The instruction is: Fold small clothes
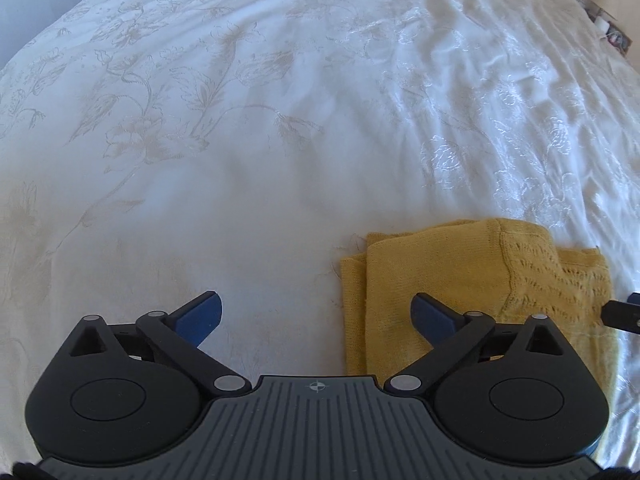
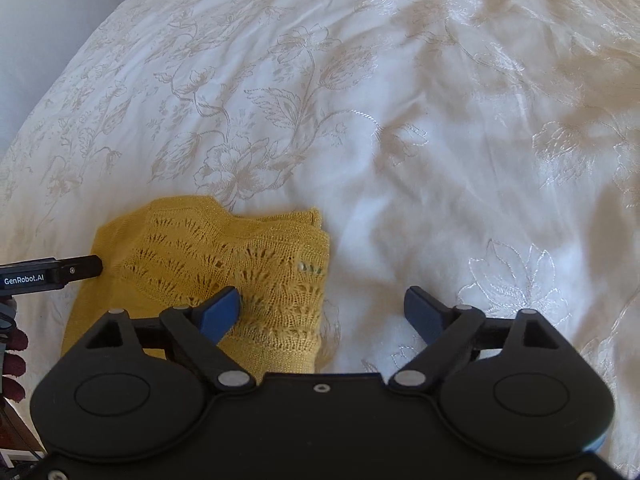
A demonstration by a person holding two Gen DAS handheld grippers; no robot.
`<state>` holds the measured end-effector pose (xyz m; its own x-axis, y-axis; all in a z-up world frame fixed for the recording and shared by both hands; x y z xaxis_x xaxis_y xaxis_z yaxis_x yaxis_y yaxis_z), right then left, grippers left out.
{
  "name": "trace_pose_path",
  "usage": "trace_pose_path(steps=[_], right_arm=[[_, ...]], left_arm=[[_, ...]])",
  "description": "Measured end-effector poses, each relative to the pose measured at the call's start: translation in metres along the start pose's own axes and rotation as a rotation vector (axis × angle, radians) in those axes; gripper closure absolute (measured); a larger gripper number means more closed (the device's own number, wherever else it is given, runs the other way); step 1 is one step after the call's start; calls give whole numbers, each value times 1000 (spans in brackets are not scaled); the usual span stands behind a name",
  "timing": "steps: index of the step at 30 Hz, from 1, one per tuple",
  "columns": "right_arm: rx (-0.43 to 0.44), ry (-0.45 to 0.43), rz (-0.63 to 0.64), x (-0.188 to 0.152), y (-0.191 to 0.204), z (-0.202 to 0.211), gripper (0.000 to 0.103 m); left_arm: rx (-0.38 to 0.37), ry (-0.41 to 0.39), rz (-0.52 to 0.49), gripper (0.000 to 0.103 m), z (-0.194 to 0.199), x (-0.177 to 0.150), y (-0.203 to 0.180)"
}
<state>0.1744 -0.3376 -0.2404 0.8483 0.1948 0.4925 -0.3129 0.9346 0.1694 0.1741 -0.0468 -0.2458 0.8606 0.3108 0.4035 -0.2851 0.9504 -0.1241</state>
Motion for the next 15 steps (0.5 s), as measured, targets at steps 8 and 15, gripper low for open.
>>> trace_pose_path(steps=[8,15], right_arm=[[-80,-155,92,0,13,59,1],[-81,-245,101,-3,27,105,1]], left_arm=[[-38,-59,-6,0,57,-20,-22],[-79,-149,-37,2,115,-37,-44]])
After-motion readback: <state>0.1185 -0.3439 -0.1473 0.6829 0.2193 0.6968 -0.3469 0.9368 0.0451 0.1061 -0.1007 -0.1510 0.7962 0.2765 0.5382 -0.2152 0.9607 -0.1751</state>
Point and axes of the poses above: each gripper's, at about its wrist camera, not at the fingertips, and z roughly against the way its jaws point, y to its left, x to its top, the point moved 6 cm from there along -z, roughly the way its jaws point, and after that the axes turned 15 degrees about z, right-handed, at the moved point
